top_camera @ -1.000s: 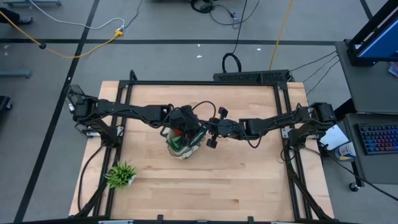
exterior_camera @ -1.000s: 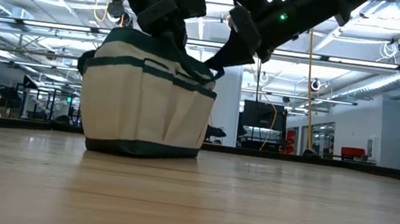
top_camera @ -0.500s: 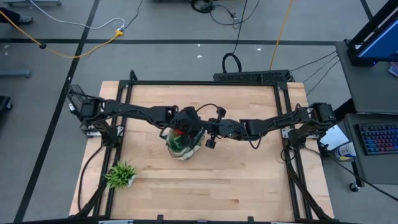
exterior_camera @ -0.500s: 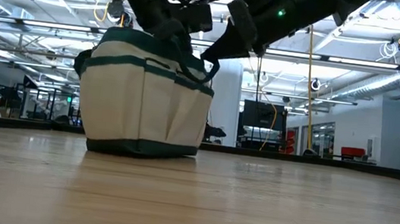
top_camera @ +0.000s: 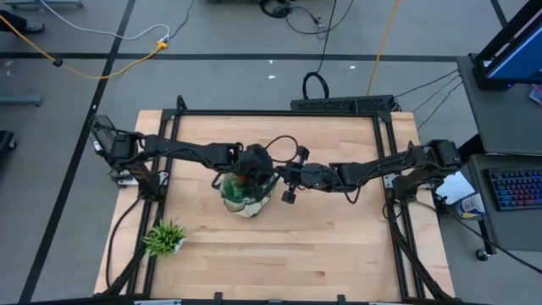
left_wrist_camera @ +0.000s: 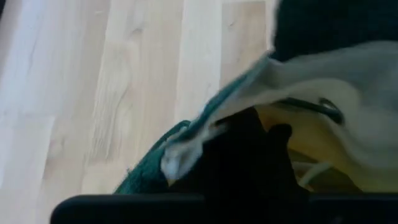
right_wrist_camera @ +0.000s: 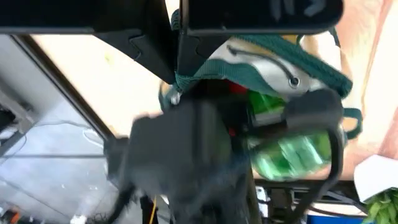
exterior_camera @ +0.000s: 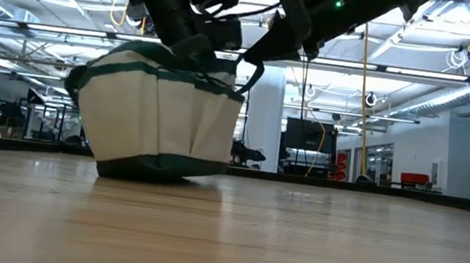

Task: Pick & Place Garden tools in Gardening bag
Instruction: Put the red gloves into the gardening bag, then return to Home Position

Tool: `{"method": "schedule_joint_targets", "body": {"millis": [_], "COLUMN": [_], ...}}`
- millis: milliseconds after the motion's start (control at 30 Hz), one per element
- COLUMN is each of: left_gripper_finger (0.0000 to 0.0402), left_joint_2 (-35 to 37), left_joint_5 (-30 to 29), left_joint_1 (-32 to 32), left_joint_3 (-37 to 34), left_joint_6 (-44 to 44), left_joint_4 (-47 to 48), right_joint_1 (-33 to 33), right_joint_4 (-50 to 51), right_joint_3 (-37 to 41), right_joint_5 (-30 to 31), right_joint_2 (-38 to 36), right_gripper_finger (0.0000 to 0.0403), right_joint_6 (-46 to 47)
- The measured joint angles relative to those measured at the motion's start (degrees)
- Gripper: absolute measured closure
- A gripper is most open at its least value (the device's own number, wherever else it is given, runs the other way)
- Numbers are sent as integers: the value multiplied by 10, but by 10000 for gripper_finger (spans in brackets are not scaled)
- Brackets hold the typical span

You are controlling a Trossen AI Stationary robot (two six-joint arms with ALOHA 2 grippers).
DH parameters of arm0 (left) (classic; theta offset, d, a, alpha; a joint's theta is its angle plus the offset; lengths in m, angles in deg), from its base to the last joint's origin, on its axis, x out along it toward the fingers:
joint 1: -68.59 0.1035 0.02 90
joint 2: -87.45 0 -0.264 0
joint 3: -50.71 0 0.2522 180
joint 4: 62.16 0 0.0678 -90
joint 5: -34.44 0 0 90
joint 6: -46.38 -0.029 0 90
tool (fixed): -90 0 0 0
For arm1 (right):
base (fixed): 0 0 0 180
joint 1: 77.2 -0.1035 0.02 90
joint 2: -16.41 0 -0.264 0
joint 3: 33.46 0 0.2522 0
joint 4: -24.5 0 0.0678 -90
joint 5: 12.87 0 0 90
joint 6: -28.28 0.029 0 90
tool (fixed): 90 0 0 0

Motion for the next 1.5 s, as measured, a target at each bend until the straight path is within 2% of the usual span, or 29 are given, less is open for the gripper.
{"method": "schedule_joint_targets", "body": {"millis": [233,600,767,967,1133,1333,1500], "left_gripper_finger": [373,305,288,287,286,286,292], "left_joint_2": [61,112,136,180,231,300,358], "left_joint_5": [-3,-9,-9,-10,-20,-101,-118], "left_joint_1": [-1,-1,-1,-1,-1,-1,-7], "left_joint_3": [-1,0,1,1,2,2,2], "left_joint_6": [1,1,5,41,66,85,81], "left_joint_4": [4,9,25,72,125,170,180], "right_joint_1": [0,0,0,0,-10,-35,-50], "right_joint_4": [4,30,48,58,70,82,87], "right_joint_3": [5,7,7,7,7,7,7], "right_joint_5": [2,1,1,-1,-2,-2,-3], "right_joint_2": [0,0,0,0,-3,-42,-73], "right_gripper_finger": [399,396,358,288,246,226,228], "right_joint_6": [8,-1,22,64,74,71,70]}}
